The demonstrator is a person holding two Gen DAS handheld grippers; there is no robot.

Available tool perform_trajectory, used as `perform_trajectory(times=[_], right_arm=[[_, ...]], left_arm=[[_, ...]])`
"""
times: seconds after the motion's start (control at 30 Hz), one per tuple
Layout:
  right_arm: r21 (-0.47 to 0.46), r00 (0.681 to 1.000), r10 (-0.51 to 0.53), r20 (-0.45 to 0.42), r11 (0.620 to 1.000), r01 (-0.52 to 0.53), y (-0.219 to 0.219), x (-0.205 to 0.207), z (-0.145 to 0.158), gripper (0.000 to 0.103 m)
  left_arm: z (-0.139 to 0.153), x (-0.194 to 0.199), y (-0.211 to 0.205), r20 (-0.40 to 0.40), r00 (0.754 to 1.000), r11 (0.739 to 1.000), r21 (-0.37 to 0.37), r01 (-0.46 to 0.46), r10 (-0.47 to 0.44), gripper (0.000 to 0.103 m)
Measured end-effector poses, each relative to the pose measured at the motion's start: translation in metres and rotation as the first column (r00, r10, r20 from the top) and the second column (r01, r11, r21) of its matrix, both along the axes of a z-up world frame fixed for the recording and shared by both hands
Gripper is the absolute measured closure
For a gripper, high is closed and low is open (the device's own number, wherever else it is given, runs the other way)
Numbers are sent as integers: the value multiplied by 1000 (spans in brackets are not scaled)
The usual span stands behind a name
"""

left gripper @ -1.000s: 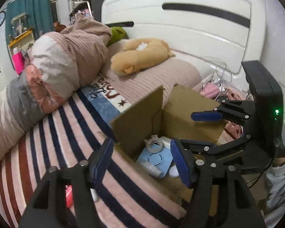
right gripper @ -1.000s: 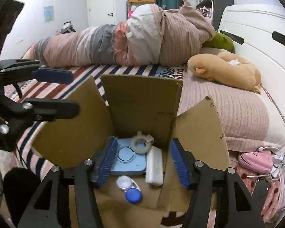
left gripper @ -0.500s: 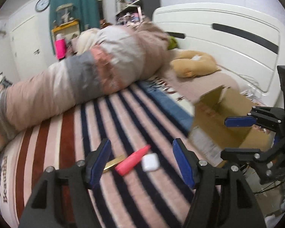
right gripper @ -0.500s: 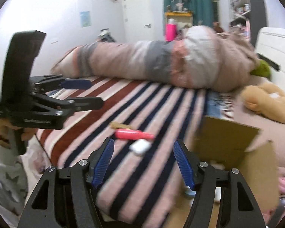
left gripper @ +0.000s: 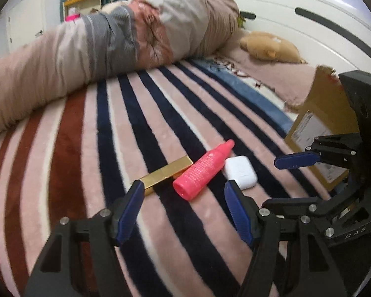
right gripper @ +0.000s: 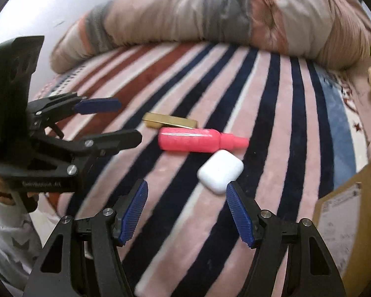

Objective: Organize rigid objects
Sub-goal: 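Grasp the pink spray bottle with the right gripper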

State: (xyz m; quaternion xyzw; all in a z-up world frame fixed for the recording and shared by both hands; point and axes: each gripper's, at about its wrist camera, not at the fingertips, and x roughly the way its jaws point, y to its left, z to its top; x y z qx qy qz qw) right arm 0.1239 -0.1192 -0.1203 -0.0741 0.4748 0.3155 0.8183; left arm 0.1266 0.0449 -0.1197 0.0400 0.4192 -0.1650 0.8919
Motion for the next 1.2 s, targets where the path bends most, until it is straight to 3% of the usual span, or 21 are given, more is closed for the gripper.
perform_trajectory(times=[0.13, 0.23, 0.33, 0.37, 0.47, 0.53, 0.63, 1.0, 1.07, 1.1, 1.2], right_arm=[[-16, 1000, -7, -18, 1000, 7, 0, 15, -18, 40], [-24, 1000, -8, -30, 1000, 8, -3, 21, -28, 40], [-16, 999, -8, -50, 1000, 7, -7, 26, -33, 40], [-14, 999, -7, -53, 1000, 7, -8, 26, -34, 40], [-7, 998, -3, -59, 1000, 3, -8, 24, -35, 40], [-4, 998, 2, -64, 1000, -2, -9, 23, -36, 40], [-8, 998, 5, -68, 1000, -6, -8, 22, -37, 40], [14, 999, 19, -50, 1000, -18, -12, 13, -20, 40], [8, 999, 25, -33, 1000, -25, -10, 9, -17, 40], [10, 999, 28, -33, 1000, -27, -10, 9, -15, 40], [11, 1000, 15, -24, 1000, -15, -11, 7, -12, 40]], left_arm=[[-28, 28, -4, -38, 999, 999, -31, 20, -21, 39], [-39, 42, -8, -44, 997, 994, -95, 57, -62, 41], [-40, 44, -14, -41, 991, 983, -135, 122, -129, 60], [-41, 45, -16, -49, 987, 979, -141, 145, -153, 61], [-43, 44, -26, -56, 982, 980, -97, 174, -180, 61], [-43, 47, -26, -73, 981, 979, -111, 172, -180, 61], [-52, 47, -28, -140, 976, 984, -90, 153, -165, 75], [-45, -20, -17, -182, 980, 992, -107, 64, -83, 75], [-43, -32, -19, -199, 970, 981, -165, 105, -137, 58], [-44, -34, -20, -204, 966, 974, -190, 122, -161, 54], [-45, -40, -27, -216, 950, 955, -241, 172, -225, 53]])
